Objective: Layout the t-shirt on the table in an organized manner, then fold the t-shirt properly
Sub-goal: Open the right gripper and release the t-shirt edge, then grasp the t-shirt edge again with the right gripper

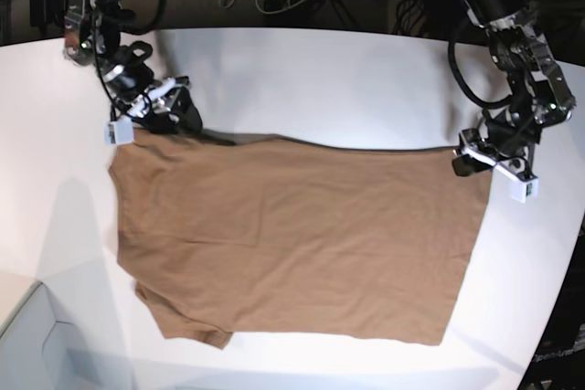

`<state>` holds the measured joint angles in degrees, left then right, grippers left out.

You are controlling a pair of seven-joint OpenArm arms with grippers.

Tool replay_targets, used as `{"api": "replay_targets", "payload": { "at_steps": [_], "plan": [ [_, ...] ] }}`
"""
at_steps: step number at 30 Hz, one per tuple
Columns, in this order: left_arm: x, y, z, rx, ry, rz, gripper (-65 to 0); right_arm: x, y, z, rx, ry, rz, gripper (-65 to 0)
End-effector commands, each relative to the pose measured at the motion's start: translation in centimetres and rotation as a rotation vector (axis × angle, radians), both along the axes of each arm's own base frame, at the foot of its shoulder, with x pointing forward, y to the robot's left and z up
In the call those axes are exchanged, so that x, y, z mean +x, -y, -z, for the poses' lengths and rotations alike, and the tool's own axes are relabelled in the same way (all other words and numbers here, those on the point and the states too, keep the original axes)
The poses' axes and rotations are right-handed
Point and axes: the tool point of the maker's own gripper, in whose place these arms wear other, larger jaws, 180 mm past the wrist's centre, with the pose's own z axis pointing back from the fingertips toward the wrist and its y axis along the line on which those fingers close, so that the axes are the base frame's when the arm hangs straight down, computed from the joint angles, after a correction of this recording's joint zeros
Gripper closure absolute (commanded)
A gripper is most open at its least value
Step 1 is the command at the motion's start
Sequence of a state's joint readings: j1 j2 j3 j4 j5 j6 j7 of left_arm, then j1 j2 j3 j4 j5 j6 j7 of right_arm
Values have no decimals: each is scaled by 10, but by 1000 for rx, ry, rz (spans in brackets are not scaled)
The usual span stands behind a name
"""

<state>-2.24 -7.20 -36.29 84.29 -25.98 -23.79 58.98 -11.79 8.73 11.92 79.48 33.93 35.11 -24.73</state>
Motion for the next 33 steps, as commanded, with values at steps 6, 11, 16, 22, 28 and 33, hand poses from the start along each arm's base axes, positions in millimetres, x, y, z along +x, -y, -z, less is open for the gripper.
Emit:
{"api": "replay_targets", "payload": {
  "at_steps": [6, 11, 16, 22, 28, 33],
  "plan": [
    [7, -4, -12, 6, 43, -2, -246, 51, -8, -33, 5, 138, -23, -384],
    [6, -4, -11, 6, 41, -2, -246, 81, -31, -56, -24, 208, -128, -384],
    [6, -4, -10, 6, 38, -2, -246, 98, -44, -62, -162, 243, -230, -385],
    [2, -4, -8, 8, 31, -1, -246, 98, -61, -55, -234, 244, -261, -385],
    [2, -4, -7, 6, 27, -2, -246, 90, -52, -81, -227, 313, -199, -385],
    [1, -4, -6, 5, 26, -2, -246, 84, -15, -87, -224, 310, -57, -387]
  ]
}}
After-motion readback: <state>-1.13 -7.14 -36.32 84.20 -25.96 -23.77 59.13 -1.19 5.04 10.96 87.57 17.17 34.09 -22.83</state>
